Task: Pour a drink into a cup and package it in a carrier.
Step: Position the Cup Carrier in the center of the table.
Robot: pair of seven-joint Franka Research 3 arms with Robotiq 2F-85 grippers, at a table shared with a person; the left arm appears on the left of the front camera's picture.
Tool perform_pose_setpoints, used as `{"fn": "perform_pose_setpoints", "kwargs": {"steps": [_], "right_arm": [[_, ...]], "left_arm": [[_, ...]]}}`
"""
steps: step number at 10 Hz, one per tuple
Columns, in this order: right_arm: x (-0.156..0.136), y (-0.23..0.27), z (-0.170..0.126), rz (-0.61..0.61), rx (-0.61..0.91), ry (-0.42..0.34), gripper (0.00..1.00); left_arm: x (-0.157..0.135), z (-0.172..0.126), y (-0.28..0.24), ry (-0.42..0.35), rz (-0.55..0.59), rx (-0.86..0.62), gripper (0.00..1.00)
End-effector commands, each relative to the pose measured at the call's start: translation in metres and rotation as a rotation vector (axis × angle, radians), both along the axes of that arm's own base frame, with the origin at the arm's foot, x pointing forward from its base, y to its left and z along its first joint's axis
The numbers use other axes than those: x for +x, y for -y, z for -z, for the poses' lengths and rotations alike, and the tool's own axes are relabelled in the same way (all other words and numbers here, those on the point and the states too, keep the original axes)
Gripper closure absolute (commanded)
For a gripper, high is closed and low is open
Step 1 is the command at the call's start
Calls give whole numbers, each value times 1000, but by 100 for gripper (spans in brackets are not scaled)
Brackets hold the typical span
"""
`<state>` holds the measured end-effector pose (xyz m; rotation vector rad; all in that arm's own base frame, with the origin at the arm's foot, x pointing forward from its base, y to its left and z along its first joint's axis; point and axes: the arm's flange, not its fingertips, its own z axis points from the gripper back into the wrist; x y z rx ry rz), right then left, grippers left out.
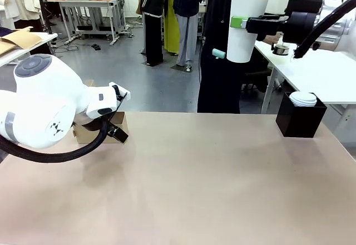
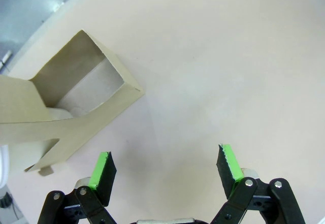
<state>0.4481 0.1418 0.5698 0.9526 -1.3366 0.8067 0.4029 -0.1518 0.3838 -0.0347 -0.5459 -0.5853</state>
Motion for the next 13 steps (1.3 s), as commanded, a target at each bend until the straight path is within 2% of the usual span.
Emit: {"fn": "perform_pose_setpoints", "kwargs": {"steps": [1, 4, 6, 9, 13], "right_arm": [[1, -2, -4, 0, 13, 15, 16], [1, -2, -4, 0, 13, 15, 16], [1, -2, -4, 0, 13, 15, 16], [1, -2, -4, 0, 13, 15, 16], [1, -2, -4, 0, 13, 15, 16]], "left_arm": [[0, -48, -14, -35, -44, -32, 0], [8, -121, -15, -55, -149, -32, 0], [37, -161, -15, -121, -237, -19, 0], [81, -163, -23, -177, -364, -1, 0], [126, -129, -48, -234, -486, -25, 0]]}}
